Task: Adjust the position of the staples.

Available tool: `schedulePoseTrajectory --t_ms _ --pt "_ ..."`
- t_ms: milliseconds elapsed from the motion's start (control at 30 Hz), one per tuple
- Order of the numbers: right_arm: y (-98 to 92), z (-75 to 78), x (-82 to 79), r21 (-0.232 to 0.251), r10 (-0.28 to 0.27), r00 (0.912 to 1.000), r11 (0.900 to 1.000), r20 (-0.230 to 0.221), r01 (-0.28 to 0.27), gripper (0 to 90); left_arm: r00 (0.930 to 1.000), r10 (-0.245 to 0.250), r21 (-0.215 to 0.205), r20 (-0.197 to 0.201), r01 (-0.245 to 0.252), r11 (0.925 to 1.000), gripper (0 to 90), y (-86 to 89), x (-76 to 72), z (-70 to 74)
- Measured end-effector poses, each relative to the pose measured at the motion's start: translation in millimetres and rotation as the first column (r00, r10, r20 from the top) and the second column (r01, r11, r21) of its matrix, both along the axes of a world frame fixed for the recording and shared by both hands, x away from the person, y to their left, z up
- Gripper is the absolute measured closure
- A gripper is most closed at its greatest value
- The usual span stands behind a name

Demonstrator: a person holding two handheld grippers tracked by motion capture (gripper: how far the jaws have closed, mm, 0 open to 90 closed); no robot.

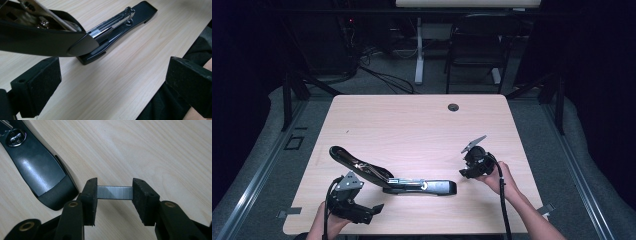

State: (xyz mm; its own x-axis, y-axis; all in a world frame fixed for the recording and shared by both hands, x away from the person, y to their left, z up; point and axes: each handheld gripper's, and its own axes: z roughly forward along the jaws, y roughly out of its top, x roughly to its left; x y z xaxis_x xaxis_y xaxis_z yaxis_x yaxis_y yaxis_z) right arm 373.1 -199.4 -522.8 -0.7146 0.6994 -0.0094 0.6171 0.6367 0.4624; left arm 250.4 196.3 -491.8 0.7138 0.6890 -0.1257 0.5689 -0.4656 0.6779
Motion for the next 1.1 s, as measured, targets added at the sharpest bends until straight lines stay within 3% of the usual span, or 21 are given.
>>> schedulePoseTrajectory --t_ms 200,233,267,300,567,867,933,1000,1100 --pt "-3.2 -0.9 -0.5 -0.034 0.033 0.9992 0.999 -0.022 -0.034 57.1 0.9996 0.018 0.029 -0.024 -0.018 0.9994 0.2 3.5 3.4 -2.3" --pt "-3.2 -2.0 -0.3 -0.035 0.045 0.9988 0.998 -0.022 -0.045 57.1 0.9994 0.025 0.031 -0.025 -0.024 0.9992 0.2 4.3 3.8 -2.4" --pt "-2.2 -5.4 -1.4 -0.005 0.039 0.9992 0.999 -0.012 -0.039 57.1 0.9992 0.029 0.038 -0.027 -0.028 0.9989 0.2 5.1 4.2 -2.3" --pt "-2.6 -4.4 -0.4 -0.044 0.062 0.9978 0.997 -0.024 -0.063 57.1 0.9991 0.034 0.038 -0.024 -0.033 0.9987 0.2 5.5 4.3 -2.6" --pt "-0.5 -14.4 0.9 -0.072 0.119 0.9919 0.990 -0.044 -0.122 57.1 0.9975 0.064 0.050 -0.030 -0.063 0.9968 0.2 14.7 6.6 -2.9" --pt "2.9 -24.3 -1.3 -0.149 0.217 0.9745 0.963 -0.059 -0.223 56.7 0.9960 0.087 0.051 -0.021 -0.086 0.9950 0.2 18.9 7.1 -3.0" --pt "0.6 -26.7 0.6 -0.124 0.218 0.9742 0.967 -0.060 -0.224 54.4 0.9949 0.101 0.062 0.000 -0.100 0.9930 0.2 19.8 6.6 -2.6" --pt "-1.3 -25.3 2.7 -0.114 0.208 0.9763 0.970 -0.060 -0.214 42.4 0.9939 0.110 0.056 0.000 -0.110 0.9923 0.2 21.4 7.2 -2.7" --pt "-3.0 -20.4 4.0 -0.067 0.159 0.9867 0.985 -0.035 -0.161 34.9 0.9927 0.120 0.059 0.005 -0.120 0.9910 0.2 23.2 8.0 -2.5"
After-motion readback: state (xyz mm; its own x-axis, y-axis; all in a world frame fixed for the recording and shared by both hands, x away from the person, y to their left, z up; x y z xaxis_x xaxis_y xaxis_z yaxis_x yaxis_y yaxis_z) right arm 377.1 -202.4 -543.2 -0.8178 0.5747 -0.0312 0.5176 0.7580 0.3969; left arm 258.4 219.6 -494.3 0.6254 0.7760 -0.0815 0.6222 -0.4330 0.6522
